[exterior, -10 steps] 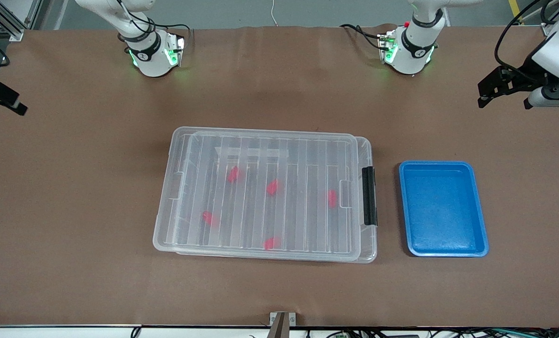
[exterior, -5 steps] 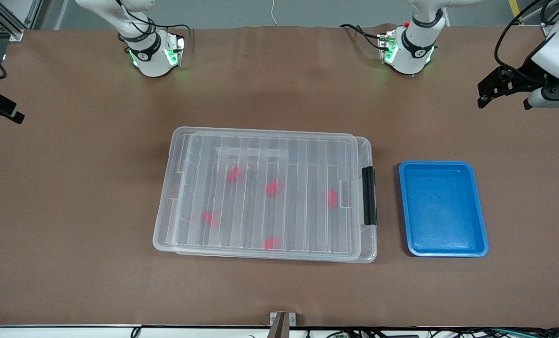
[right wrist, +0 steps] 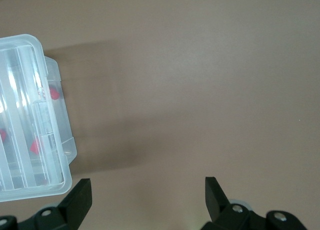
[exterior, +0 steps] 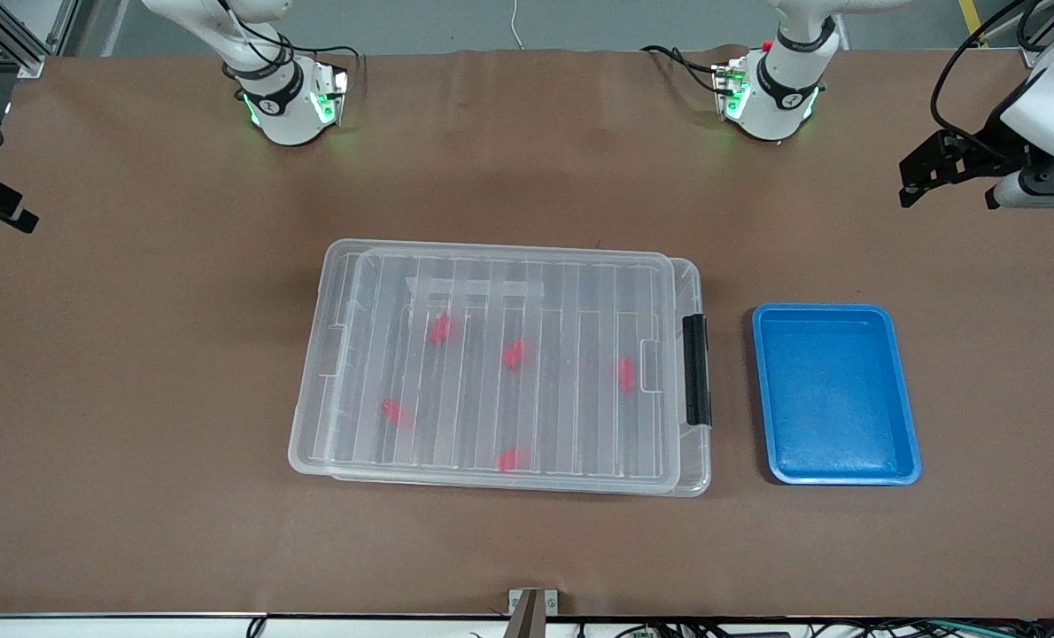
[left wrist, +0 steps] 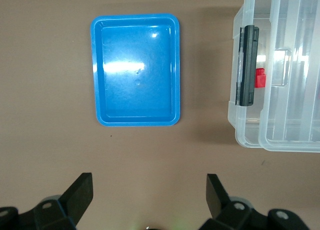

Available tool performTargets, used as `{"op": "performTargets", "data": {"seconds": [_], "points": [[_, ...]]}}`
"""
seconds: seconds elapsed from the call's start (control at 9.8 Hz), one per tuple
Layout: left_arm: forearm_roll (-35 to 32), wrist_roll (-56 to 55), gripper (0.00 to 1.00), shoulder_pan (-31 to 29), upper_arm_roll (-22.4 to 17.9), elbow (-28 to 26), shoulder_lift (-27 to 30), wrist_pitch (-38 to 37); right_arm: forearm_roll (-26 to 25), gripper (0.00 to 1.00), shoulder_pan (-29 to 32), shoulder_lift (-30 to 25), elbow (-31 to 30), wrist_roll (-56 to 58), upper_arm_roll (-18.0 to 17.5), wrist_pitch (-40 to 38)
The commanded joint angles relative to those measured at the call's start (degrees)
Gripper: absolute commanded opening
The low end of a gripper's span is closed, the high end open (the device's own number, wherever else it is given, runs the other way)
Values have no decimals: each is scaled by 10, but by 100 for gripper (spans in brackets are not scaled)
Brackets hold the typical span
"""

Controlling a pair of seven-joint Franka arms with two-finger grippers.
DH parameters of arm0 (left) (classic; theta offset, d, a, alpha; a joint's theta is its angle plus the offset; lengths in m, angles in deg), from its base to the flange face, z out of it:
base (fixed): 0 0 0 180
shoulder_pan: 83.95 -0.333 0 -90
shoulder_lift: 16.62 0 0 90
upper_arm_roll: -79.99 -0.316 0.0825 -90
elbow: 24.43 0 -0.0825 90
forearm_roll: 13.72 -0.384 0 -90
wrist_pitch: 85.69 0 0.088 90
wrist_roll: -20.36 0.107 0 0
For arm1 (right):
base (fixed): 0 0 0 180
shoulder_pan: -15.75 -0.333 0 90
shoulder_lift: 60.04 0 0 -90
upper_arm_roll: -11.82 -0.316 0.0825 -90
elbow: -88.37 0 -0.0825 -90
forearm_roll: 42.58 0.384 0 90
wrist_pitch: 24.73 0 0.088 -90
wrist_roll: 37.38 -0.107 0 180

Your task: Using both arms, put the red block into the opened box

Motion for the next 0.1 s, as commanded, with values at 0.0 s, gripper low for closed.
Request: {"op": "performTargets", "data": {"seconds": [0.0], "points": [[9, -7, 100, -4, 1, -1, -12, -10, -6, 100, 8, 0, 7, 3, -4, -4]]}}
